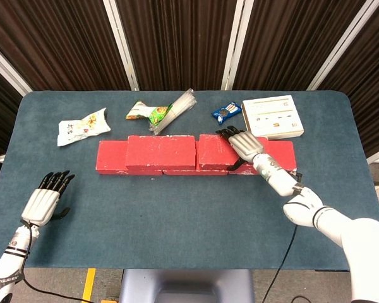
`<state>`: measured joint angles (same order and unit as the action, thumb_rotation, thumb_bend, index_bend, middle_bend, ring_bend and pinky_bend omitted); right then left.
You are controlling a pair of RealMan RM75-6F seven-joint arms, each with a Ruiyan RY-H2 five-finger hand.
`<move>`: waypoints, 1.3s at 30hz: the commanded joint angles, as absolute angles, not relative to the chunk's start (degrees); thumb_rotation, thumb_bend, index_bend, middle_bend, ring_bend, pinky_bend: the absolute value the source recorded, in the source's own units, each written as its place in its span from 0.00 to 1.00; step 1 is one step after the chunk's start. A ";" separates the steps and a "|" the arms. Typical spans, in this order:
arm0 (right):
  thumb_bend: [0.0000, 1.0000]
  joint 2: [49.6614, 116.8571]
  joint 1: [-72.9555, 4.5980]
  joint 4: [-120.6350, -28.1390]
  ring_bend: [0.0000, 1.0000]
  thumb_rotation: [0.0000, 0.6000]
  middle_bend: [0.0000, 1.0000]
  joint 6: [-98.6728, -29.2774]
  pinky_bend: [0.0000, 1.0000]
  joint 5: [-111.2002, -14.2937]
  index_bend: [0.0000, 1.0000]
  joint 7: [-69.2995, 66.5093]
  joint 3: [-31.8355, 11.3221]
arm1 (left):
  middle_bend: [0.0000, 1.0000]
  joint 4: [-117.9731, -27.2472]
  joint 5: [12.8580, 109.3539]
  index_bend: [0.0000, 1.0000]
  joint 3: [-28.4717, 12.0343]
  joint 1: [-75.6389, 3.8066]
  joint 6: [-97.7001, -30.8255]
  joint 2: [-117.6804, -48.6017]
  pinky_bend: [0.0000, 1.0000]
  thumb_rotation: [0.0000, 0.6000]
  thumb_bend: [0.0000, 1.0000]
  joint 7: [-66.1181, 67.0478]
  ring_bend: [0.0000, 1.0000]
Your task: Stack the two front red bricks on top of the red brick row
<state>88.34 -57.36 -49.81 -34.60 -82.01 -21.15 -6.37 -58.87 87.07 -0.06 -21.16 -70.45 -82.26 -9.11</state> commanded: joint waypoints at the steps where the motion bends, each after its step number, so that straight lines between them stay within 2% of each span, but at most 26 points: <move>1: 0.11 88.30 -57.36 -50.15 0.07 1.00 0.19 -34.57 0.42 -81.76 0.00 -20.94 -6.51 | 0.00 -58.95 87.13 0.00 -0.06 -21.14 -70.56 -82.22 0.04 1.00 0.29 -9.13 0.00; 7: 0.10 88.43 -57.43 -50.36 0.06 1.00 0.17 -34.71 0.40 -81.59 0.00 -20.21 -6.57 | 0.00 -59.02 87.11 0.00 -0.11 -21.11 -70.58 -82.20 0.04 1.00 0.29 -9.04 0.00; 17: 0.03 88.54 -57.26 -51.09 0.00 1.00 0.03 -34.47 0.35 -80.42 0.00 -19.26 -7.06 | 0.00 -58.92 87.24 0.00 -0.05 -21.18 -70.44 -82.21 0.04 1.00 0.29 -9.31 0.00; 32: 0.00 88.51 -57.19 -52.18 0.00 1.00 0.00 -33.60 0.26 -78.90 0.00 -17.11 -7.53 | 0.00 -59.00 87.36 0.00 -0.04 -21.16 -70.54 -82.12 0.04 1.00 0.29 -9.58 0.00; 39: 0.00 87.23 -56.61 -54.31 0.00 1.00 0.00 -34.27 0.26 -78.41 0.00 -17.06 -7.98 | 0.00 -59.15 87.65 0.00 0.01 -21.11 -70.97 -82.06 0.04 1.00 0.29 -9.62 0.00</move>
<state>87.67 -56.84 -53.77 -33.96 -78.46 -16.88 -7.86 -59.14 87.63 0.01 -21.12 -70.96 -82.07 -9.62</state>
